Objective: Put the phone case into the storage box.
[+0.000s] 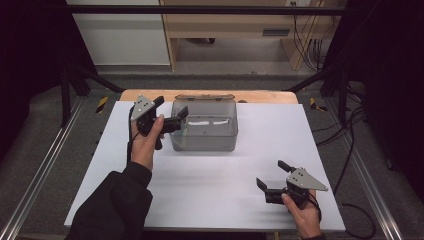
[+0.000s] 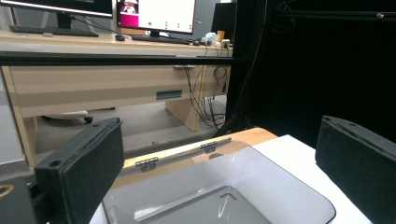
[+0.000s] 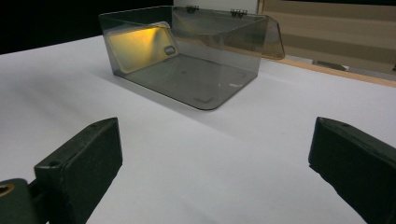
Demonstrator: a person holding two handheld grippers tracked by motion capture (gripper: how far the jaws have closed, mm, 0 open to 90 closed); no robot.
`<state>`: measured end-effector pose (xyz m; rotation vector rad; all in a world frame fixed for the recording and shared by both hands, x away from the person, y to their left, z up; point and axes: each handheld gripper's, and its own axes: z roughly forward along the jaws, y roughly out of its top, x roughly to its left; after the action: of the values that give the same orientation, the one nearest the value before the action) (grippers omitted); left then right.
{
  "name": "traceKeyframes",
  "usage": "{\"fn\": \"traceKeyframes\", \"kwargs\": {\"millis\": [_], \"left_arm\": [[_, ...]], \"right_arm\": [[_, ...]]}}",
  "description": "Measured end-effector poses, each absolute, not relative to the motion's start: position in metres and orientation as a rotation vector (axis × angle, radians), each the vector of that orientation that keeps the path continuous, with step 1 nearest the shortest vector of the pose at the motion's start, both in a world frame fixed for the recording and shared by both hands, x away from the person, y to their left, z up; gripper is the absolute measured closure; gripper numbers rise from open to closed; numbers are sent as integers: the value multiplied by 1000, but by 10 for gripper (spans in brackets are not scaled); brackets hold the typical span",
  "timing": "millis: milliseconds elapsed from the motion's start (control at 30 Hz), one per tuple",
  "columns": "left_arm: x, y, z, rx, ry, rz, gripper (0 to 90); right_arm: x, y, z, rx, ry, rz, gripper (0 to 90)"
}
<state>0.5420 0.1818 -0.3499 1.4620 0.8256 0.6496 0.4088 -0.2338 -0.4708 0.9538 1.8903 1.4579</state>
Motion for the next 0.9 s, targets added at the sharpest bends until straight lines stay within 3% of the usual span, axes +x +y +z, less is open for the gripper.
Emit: {"fn": "traceKeyframes", "kwargs": {"millis": [900], "left_arm": [[535,228,-336,1422,836,696,10]], "right_arm": [[409,-234,-471,957,1894,1446,31]]}}
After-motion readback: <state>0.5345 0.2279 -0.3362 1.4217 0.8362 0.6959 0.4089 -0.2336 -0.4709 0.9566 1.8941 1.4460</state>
